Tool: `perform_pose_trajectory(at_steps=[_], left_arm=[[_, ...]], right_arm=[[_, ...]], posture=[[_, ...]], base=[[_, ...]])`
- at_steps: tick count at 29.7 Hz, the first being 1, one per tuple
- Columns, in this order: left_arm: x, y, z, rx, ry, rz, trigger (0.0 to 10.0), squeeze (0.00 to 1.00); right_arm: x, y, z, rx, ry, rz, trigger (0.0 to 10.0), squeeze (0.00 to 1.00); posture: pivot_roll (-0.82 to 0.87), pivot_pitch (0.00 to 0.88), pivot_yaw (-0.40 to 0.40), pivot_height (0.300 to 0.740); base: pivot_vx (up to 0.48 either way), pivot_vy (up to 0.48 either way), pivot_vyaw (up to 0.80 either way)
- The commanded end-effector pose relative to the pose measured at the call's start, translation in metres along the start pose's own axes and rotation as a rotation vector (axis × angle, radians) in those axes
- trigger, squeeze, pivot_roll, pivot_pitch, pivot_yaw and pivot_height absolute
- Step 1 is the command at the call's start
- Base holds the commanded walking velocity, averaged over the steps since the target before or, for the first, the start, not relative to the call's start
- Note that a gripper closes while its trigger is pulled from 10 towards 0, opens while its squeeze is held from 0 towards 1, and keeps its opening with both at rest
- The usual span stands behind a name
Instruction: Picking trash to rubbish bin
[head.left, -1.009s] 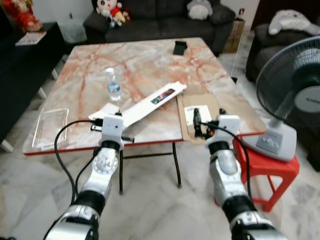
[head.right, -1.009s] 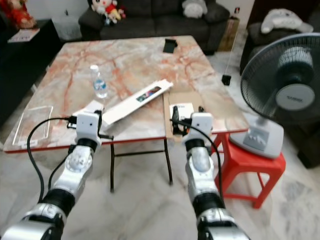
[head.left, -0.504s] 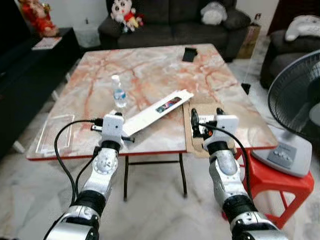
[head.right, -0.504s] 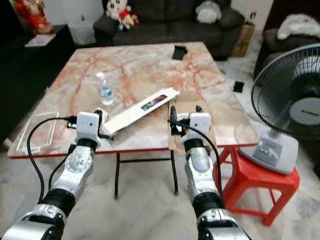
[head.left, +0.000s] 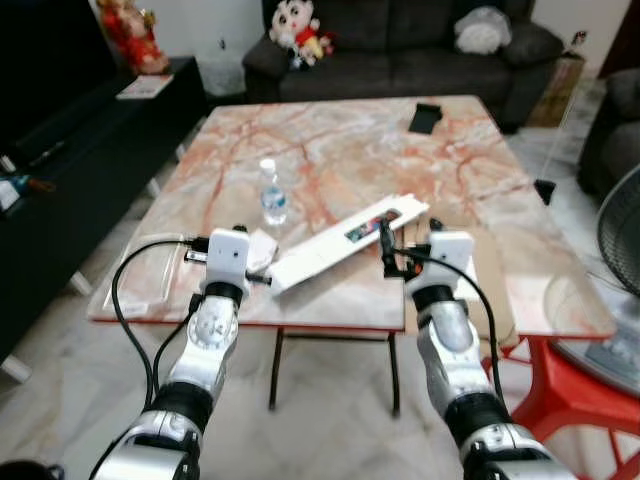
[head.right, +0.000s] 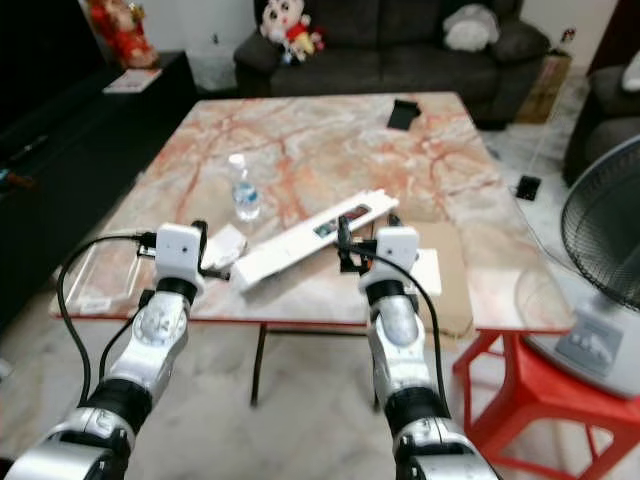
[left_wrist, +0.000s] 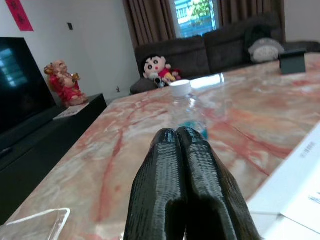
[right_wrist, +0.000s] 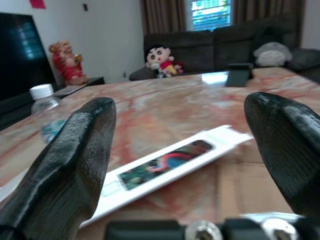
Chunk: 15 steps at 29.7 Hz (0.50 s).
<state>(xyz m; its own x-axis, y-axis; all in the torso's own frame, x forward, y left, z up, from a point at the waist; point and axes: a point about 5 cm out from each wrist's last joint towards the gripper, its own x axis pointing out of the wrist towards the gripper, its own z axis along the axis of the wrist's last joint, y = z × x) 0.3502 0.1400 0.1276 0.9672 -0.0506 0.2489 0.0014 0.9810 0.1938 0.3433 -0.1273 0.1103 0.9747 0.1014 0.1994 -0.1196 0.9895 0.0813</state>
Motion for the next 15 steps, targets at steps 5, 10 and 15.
perform_pose_trajectory(at_steps=[5, 10, 15], left_arm=[[0.0004, 0.0085, -0.0003, 0.019, 0.001, 0.018, 10.0, 0.0], [0.0009, 0.0077, 0.0007, 0.016, -0.003, 0.016, 10.0, 0.0], [0.0009, 0.0072, 0.0018, 0.017, -0.008, 0.014, 10.0, 0.0]], right_arm=[[0.0043, 0.0071, 0.0017, 0.035, 0.006, 0.013, 10.0, 0.0], [0.0047, 0.0075, 0.0036, 0.018, -0.007, 0.023, 10.0, 0.0], [0.0046, 0.0089, 0.0031, 0.033, -0.004, 0.023, 10.0, 0.0]], posture=[[-0.04, 0.0, 0.025, 0.74], [-0.04, 0.0, 0.023, 0.74], [-0.04, 0.0, 0.02, 0.74]], base=[[0.3, 0.0, -0.16], [0.301, 0.0, -0.64], [0.302, 0.0, 0.0]])
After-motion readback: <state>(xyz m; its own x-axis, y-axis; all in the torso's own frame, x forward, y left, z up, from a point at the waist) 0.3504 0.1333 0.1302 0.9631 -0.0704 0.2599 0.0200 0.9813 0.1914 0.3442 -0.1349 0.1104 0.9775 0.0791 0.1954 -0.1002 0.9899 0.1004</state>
